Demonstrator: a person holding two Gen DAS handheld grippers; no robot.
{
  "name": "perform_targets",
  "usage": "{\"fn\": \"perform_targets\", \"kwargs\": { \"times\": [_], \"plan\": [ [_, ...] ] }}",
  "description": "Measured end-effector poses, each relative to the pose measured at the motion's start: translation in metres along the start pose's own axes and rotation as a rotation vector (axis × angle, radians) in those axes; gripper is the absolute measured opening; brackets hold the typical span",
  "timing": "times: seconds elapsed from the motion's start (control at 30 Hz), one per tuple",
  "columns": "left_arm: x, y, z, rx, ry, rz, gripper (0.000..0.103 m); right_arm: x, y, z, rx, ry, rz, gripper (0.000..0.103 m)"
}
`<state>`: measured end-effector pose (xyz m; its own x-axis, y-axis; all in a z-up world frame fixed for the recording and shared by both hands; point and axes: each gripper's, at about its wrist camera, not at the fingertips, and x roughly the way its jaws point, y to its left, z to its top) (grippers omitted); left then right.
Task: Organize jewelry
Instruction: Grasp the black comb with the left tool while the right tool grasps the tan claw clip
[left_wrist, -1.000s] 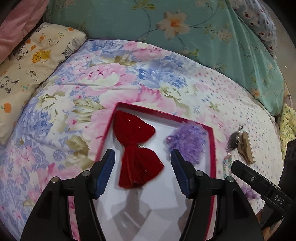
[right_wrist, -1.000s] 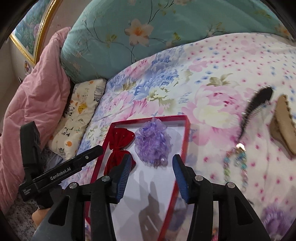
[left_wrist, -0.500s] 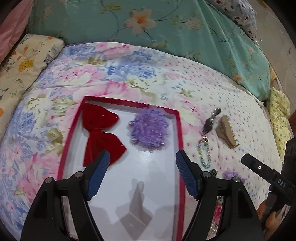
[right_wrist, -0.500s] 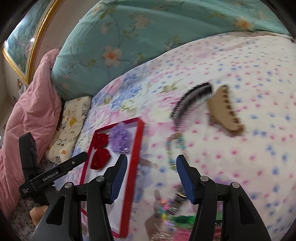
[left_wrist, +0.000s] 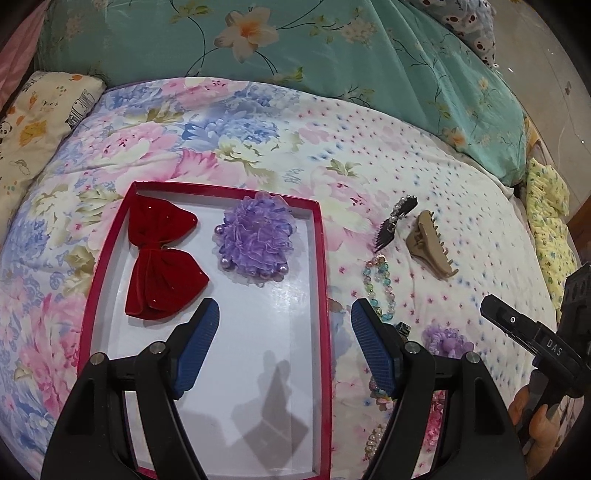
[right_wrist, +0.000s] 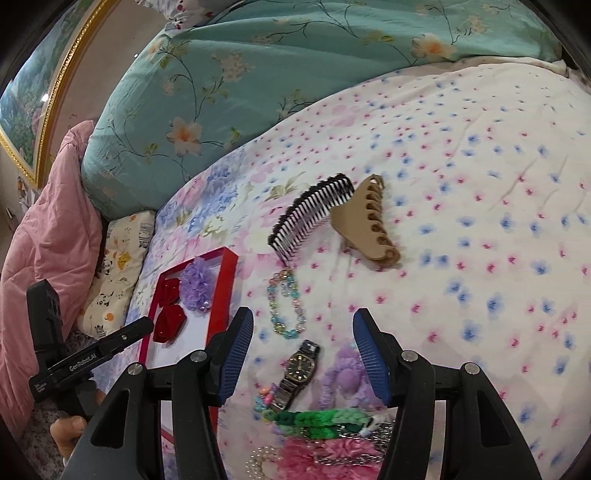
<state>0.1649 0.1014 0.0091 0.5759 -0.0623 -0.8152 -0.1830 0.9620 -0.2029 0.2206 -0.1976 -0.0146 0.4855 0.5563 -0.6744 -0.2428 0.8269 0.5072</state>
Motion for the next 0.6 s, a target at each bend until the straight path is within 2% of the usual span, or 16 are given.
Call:
{"fn": "perform_targets", "kwargs": {
  "times": [0.27,0.6],
  "plan": [
    [0.006,-0.017,0.003,0.036,0.009,-0.02,0.074,0.001,-0.012,0.005,-0.011,-0.002,-0.037,0.061],
    [0.048,-0.058,0.036,0.135,0.041,-0.031,0.074,0.047,-0.016,0.039,-0.13,0.051,-0.115,0.064]
  ]
}}
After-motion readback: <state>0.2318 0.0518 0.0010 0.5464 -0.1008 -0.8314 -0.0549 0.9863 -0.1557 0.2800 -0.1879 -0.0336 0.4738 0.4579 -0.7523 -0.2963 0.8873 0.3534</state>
